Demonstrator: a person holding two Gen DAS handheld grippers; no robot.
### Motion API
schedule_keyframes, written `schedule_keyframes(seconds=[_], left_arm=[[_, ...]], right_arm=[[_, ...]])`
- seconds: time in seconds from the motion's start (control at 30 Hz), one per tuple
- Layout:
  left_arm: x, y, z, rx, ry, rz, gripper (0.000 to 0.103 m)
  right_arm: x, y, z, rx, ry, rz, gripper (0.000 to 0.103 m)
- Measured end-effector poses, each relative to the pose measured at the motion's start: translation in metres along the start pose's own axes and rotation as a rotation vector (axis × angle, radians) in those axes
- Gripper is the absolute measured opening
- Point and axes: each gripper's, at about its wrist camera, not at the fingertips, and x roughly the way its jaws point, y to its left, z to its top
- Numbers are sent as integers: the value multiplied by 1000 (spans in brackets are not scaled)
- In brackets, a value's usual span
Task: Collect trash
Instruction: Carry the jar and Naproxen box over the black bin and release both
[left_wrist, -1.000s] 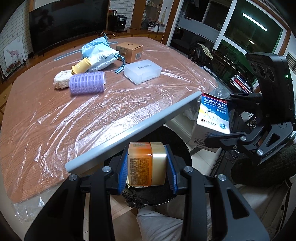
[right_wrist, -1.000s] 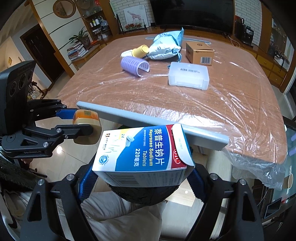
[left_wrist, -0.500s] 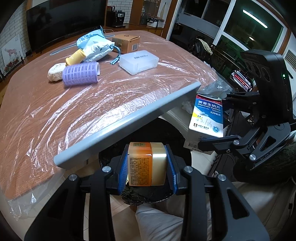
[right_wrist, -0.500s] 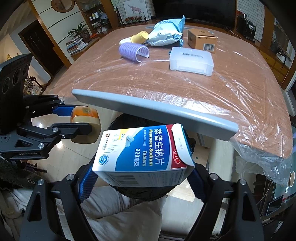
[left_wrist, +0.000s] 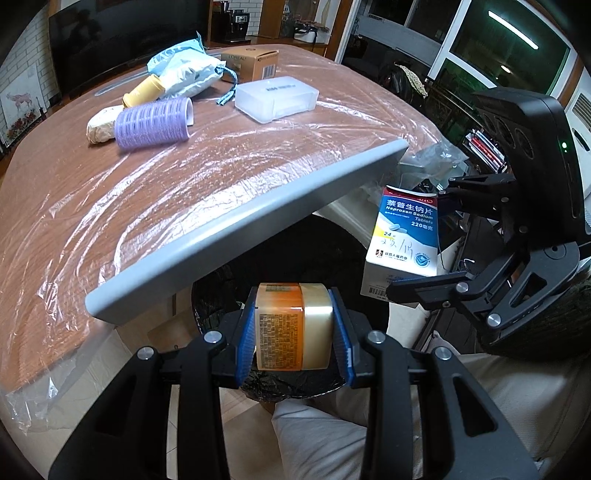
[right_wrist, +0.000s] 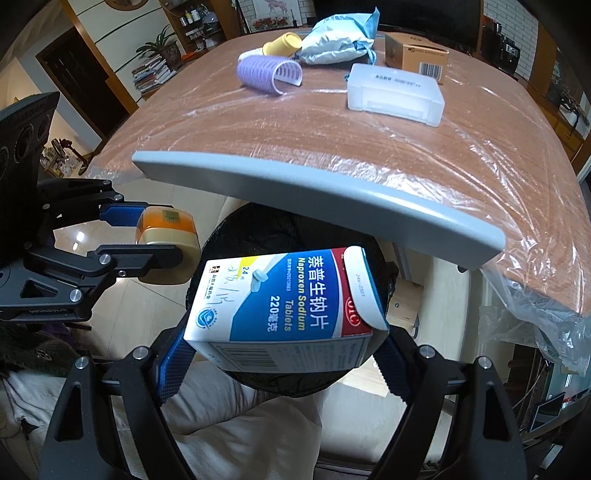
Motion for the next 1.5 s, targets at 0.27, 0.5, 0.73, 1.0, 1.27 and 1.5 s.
schedule_keyframes(seconds=[0.27,0.5,0.73,1.0,1.27,1.5], left_arm=[[10,1,-5,-1,27,8,38],[19,2,-10,0,47,18,38],[27,3,-11,3,63,25,38],[34,4,-13,17,79,29,38],[41,8,-15,24,96,33,38],[50,7,-16,27,114,40,38]], right_arm=[[11,-2,-2,-4,29,-2,83],[21,-3,4,-12,50,-8,83],[27,-1,8,-14,64,-18,83],[36,1,12,-18,79,-25,83],[47,2,13,-26,92,-38,83],[57,2,13,-28,106,-44,83]])
